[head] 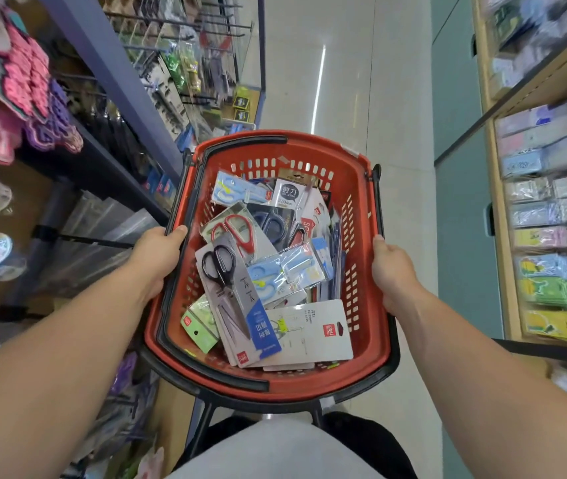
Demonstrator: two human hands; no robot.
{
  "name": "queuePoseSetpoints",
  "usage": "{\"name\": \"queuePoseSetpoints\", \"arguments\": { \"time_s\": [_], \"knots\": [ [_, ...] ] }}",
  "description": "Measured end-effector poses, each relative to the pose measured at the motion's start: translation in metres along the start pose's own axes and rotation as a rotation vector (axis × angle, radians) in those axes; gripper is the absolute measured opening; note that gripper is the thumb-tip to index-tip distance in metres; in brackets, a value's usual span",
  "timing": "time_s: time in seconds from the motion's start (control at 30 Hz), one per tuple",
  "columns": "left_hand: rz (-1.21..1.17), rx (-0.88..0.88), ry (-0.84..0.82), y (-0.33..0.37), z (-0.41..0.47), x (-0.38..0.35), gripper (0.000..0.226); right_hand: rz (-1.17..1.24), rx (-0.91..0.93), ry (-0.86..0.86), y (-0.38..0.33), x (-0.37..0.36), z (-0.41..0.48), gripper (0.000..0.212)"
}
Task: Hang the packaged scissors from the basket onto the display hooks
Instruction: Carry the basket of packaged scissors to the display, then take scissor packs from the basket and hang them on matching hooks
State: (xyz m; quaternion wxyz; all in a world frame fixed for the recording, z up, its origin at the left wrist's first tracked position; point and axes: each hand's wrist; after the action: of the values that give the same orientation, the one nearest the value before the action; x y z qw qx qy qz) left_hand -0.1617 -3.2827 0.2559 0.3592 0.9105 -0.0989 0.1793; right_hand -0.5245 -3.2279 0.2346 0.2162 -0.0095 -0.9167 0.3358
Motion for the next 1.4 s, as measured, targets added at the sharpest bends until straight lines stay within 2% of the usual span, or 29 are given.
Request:
{"name": "queuePoseSetpoints", "arguments": {
  "time_s": [0.23, 0.43, 0.5, 0.57, 0.67, 0.8, 0.87, 0.9, 0.97, 1.0, 1.07, 1.13, 1.2, 1.33, 1.4],
  "knots": [
    [0.191, -0.064, 0.042, -0.010, -0.012, 0.003, 0.039, -0.056, 0.007, -0.061, -0.005, 0.007, -0.010, 0.055],
    [0.424, -0.141, 0.153, -0.035, -0.034, 0.006, 0.047, -0.124, 0.051, -0.028, -0.003, 0.005, -0.014, 0.061],
    [0.454, -0.167, 0.189, -0.041, -0.046, 0.006, 0.045, -0.154, 0.062, -0.021, -0.003, 0.006, -0.016, 0.058],
    [0.584, -0.235, 0.242, -0.044, -0.064, 0.003, 0.052, -0.193, 0.100, -0.011, -0.001, 0.007, -0.019, 0.051],
    [0.765, -0.356, 0.317, -0.047, -0.095, -0.013, 0.062, -0.438, 0.274, 0.056, 0.003, 0.011, -0.020, 0.054],
    [0.823, -0.404, 0.255, -0.059, -0.121, -0.044, 0.061, -0.794, 0.729, 0.105, -0.008, 0.009, -0.032, 0.056],
    [0.847, -0.337, 0.240, -0.071, -0.134, -0.058, 0.063, -0.861, 0.903, -0.038, -0.017, 0.005, -0.033, 0.050],
    [0.859, -0.305, 0.251, -0.079, -0.142, -0.064, 0.065, -0.879, 0.923, -0.213, -0.023, 0.003, -0.035, 0.049],
    [0.866, -0.261, 0.290, -0.090, -0.157, -0.072, 0.066, -0.981, 0.787, -0.649, -0.032, 0.000, -0.042, 0.051],
    [0.865, -0.250, 0.307, -0.093, -0.162, -0.076, 0.067, -1.091, 0.704, -0.816, -0.034, -0.003, -0.045, 0.053],
    [0.840, -0.253, 0.314, -0.096, -0.171, -0.083, 0.069, -1.241, 0.651, -0.973, -0.032, -0.008, -0.046, 0.058],
    [0.772, -0.289, 0.278, -0.097, -0.182, -0.091, 0.078, -1.154, 0.615, -0.986, -0.030, -0.013, -0.050, 0.051],
    [0.691, -0.365, 0.230, -0.099, -0.194, -0.098, 0.087, -0.953, 0.581, -0.956, -0.036, -0.020, -0.056, 0.036],
    [0.646, -0.370, 0.092, -0.093, -0.203, -0.100, 0.107, -0.584, 0.365, -0.938, -0.070, -0.035, -0.082, 0.007],
    [0.604, -0.385, 0.071, -0.083, -0.204, -0.101, 0.099, -0.486, 0.285, -0.967, -0.088, -0.042, -0.099, 0.002]
  ]
}}
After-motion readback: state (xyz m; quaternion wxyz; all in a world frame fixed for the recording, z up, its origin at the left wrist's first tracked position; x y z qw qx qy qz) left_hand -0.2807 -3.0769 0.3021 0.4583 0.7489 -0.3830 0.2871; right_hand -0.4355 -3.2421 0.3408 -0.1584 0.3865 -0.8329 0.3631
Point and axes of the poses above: each hand's wrist, its own z-axis towards the middle knuckle, its own x-axis out of the back of the hand, y = z × x, and after that the axes turned 6 degrees about -y, right-handed
